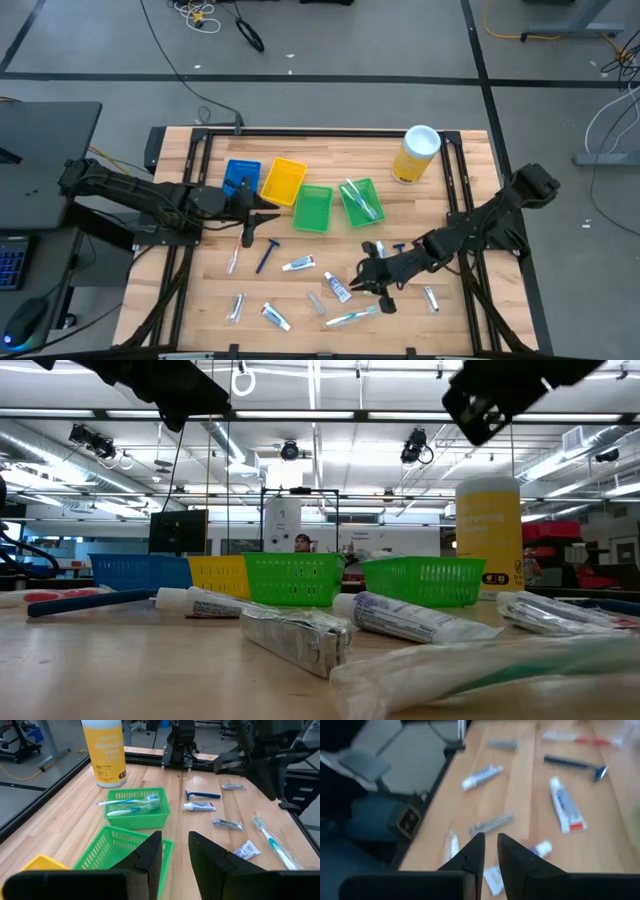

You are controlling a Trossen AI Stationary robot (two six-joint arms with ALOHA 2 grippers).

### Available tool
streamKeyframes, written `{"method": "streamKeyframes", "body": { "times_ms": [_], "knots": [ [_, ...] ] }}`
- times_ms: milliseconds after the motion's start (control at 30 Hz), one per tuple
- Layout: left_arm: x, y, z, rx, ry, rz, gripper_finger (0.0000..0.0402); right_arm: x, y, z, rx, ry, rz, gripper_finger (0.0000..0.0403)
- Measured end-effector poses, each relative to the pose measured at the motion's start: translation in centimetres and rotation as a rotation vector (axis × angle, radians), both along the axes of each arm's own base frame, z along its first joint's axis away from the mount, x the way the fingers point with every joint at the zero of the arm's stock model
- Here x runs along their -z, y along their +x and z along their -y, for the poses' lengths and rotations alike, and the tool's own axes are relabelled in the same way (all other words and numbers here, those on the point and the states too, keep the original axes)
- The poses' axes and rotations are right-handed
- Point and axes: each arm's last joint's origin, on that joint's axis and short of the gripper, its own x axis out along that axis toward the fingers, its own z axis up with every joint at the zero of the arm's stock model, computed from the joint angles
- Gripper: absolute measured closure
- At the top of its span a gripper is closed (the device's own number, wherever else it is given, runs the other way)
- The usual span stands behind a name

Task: Pick & Place Travel size toiletries
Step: Put the green toothbrush into the right green bin

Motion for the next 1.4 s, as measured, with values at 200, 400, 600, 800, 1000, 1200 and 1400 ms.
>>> {"method": "streamKeyframes", "body": {
  "times_ms": [200, 400, 600, 800, 1000, 1200, 1400],
  "knots": [
    [0.0, 0.0, 0.0, 0.0, 0.0, -0.002, 0.0297, 1.3, 0.5, 0.0, 0.0, 0.018, -0.056, 0.0345],
    [0.0, 0.0, 0.0, 0.0, 0.0, -0.001, 0.0297, 1.8, 0.8, 0.0, -0.018, 0.059, -0.087, 0.0345],
    [0.0, 0.0, 0.0, -0.001, -0.003, 0.003, 0.0297, 1.9, 0.8, 0.0, -0.04, 0.028, -0.075, 0.0345],
    [0.0, 0.0, 0.0, -0.003, -0.004, 0.005, 0.0297, 1.9, 0.9, 0.0, -0.04, 0.017, -0.071, 0.0345],
    [0.0, 0.0, 0.0, -0.005, -0.004, 0.006, 0.0297, 2.0, 0.8, 0.1, -0.038, 0.012, -0.08, 0.0345],
    [0.0, 0.0, 0.0, -0.005, -0.004, 0.005, 0.0297, 2.1, 0.9, 0.3, -0.03, 0.006, -0.09, 0.0332],
    [0.0, 0.0, 0.0, -0.005, -0.004, 0.005, 0.0297, 2.2, 1.0, 0.7, -0.033, -0.028, -0.091, 0.0282]
  ]
}}
